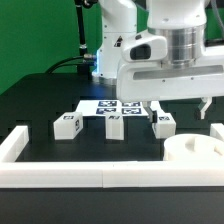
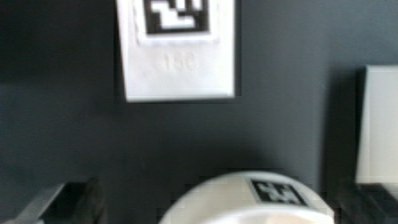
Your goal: Assemble stool
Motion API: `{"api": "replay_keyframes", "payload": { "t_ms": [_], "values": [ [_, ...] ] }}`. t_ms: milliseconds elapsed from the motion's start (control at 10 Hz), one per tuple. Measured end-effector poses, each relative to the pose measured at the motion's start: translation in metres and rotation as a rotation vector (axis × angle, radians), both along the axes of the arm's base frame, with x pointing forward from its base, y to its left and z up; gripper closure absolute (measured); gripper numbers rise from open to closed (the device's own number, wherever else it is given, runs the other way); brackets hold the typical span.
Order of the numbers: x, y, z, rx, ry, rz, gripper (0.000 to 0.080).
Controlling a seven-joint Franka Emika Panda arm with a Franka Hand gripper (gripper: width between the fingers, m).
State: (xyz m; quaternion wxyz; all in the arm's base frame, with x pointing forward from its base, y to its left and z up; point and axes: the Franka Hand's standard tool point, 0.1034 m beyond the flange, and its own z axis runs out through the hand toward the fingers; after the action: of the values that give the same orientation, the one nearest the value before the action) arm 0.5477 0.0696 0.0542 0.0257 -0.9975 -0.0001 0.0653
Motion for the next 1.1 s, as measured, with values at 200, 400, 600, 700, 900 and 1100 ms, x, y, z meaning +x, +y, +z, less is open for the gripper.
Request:
{"api": "replay_keyframes", "payload": {
  "t_ms": [200, 400, 600, 700, 900, 1100],
  "values": [
    [-0.012, -0.006, -0.007, 0.002, 0.107, -0.004, 0.015],
    [-0.018, -0.004, -0.005, 0.003, 0.267, 0.006, 0.015],
    [-0.026, -0.004, -0.007, 0.003, 0.407, 0.012, 0.015],
    [-0.026, -0.005, -0.012, -0.003, 0.496, 0.02, 0.015],
    [-0.023, -0.002, -0.016, -0.003, 0.6, 0.033, 0.015],
    [-0.028, -0.003, -0.019, -0.002, 0.703, 0.039, 0.015]
  ]
}}
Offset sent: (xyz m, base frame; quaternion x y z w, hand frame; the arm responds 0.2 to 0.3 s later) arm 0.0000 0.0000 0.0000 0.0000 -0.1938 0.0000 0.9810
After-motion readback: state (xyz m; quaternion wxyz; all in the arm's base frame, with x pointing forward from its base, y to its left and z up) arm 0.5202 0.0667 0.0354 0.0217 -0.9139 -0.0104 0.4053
